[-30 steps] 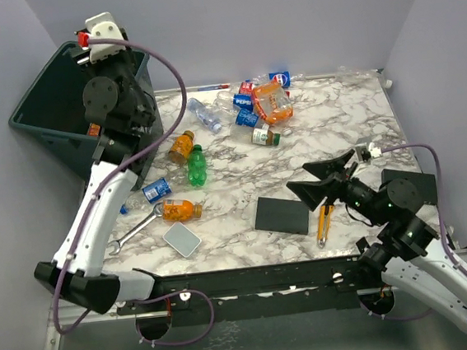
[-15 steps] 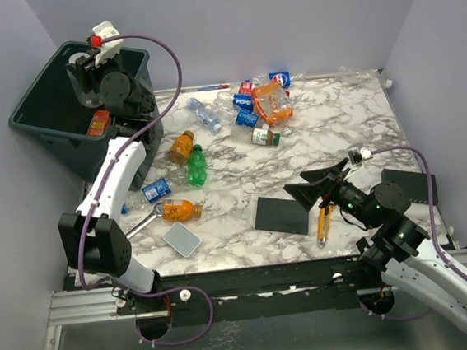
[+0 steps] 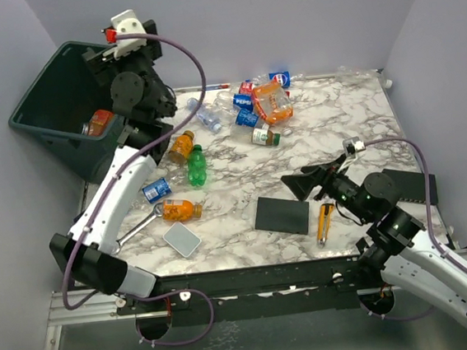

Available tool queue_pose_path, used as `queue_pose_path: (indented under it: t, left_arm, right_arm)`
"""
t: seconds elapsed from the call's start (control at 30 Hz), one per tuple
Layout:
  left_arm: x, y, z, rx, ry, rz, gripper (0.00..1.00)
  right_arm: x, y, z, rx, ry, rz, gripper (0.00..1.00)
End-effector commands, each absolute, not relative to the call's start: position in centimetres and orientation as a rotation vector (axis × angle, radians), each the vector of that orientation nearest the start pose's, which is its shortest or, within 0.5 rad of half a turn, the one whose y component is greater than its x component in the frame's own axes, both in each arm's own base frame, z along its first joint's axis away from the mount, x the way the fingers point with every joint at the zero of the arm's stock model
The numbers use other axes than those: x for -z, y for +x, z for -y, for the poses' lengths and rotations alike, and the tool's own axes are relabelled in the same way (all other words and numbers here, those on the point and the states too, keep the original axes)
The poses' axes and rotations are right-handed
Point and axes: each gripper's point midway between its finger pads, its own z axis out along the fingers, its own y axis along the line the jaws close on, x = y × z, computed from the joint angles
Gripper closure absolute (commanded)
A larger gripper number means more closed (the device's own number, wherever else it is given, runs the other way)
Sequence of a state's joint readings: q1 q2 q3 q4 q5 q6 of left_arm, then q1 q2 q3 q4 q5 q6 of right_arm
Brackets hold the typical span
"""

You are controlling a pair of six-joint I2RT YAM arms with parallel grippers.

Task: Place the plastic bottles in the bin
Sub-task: Place the plastic bottle in the trash bin.

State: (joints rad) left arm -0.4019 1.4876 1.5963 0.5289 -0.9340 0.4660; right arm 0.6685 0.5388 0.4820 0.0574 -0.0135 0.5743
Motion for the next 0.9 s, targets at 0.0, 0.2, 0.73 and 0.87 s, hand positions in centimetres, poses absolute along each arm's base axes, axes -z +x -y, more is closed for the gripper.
queue_pose_path:
  t: [0.0,0.2,0.73,0.87]
  left_arm:
    - [-53.5,39.2,8.8,-0.228,-0.207,-1.217,0.01]
    - [-43.6,36.5,19.2,0.298,0.082,-1.467,0.01]
    - [-24.0,27.8,13.4,0.371,-0.102,-1.79,0.01]
    - [-24.1,26.7,10.4,0.301,-0.179,-1.71,0.01]
  right_arm:
    - [-27.0,22.7,-19.4,-0.89,-0.053,-1.66,0.0]
    - [-24.2,25.9,-17.1,-0.651,0.074,-1.743,0.0]
    - [-13.9,27.3,-31.7,-1.098,-0.202,-2.115,0.11]
    - [-13.0,30.5,-34.8,-1.122,-0.149,-2.154,0.08]
